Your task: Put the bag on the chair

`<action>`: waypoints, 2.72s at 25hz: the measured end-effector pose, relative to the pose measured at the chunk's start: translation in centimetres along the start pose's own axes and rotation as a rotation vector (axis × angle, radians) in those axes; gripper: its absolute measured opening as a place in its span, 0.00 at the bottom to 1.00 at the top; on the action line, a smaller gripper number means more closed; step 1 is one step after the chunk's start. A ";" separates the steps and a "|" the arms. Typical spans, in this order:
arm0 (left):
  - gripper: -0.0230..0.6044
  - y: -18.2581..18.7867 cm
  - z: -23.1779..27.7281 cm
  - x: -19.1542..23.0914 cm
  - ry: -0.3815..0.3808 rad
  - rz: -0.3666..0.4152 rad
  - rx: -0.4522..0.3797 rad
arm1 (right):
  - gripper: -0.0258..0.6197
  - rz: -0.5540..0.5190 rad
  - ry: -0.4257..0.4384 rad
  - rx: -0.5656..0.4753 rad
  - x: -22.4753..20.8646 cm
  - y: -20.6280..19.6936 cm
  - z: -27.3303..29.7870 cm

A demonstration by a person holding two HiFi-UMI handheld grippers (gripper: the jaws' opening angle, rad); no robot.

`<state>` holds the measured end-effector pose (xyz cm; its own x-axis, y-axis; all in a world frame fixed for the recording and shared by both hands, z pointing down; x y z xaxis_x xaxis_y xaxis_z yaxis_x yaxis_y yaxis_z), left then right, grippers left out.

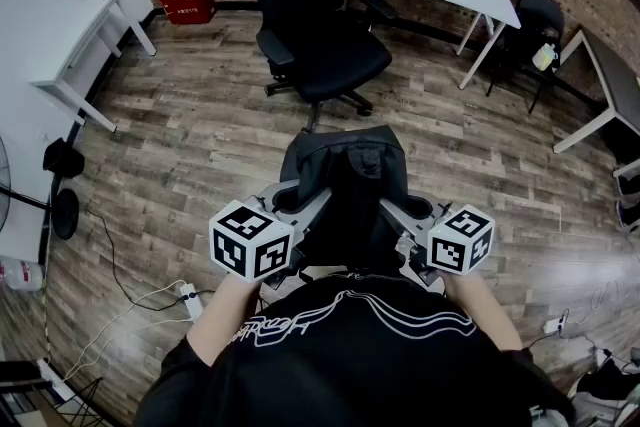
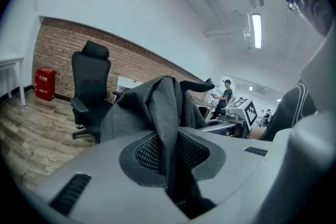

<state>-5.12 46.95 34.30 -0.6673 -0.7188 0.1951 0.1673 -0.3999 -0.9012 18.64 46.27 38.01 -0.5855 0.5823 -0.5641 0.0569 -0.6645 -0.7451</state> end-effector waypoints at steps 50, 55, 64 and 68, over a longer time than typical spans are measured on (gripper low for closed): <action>0.18 10.4 16.1 25.9 0.081 -0.072 0.036 | 0.10 0.052 0.074 0.024 -18.7 21.0 19.7; 0.18 10.9 18.3 28.7 0.032 -0.078 0.056 | 0.10 0.086 0.026 0.011 -20.3 22.0 21.0; 0.18 13.7 23.7 37.0 -0.068 -0.081 0.079 | 0.10 0.136 -0.065 -0.024 -24.6 26.6 25.6; 0.18 15.2 26.0 41.5 -0.107 -0.085 0.070 | 0.10 0.140 -0.112 -0.040 -26.3 29.6 28.4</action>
<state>-11.40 -3.78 38.79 -0.6007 -0.7355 0.3135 0.1661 -0.4983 -0.8509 12.72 -1.99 40.92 -0.6559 0.4280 -0.6218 0.1753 -0.7149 -0.6769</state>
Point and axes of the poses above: the fingertips, and each gripper's own axes: z forward along the fingers, x to its left, y out of its top, the point moved 9 cm from there along -z, backward along the fingers, and after that the axes turned 11 degrees about z, right-handed, at the moved point
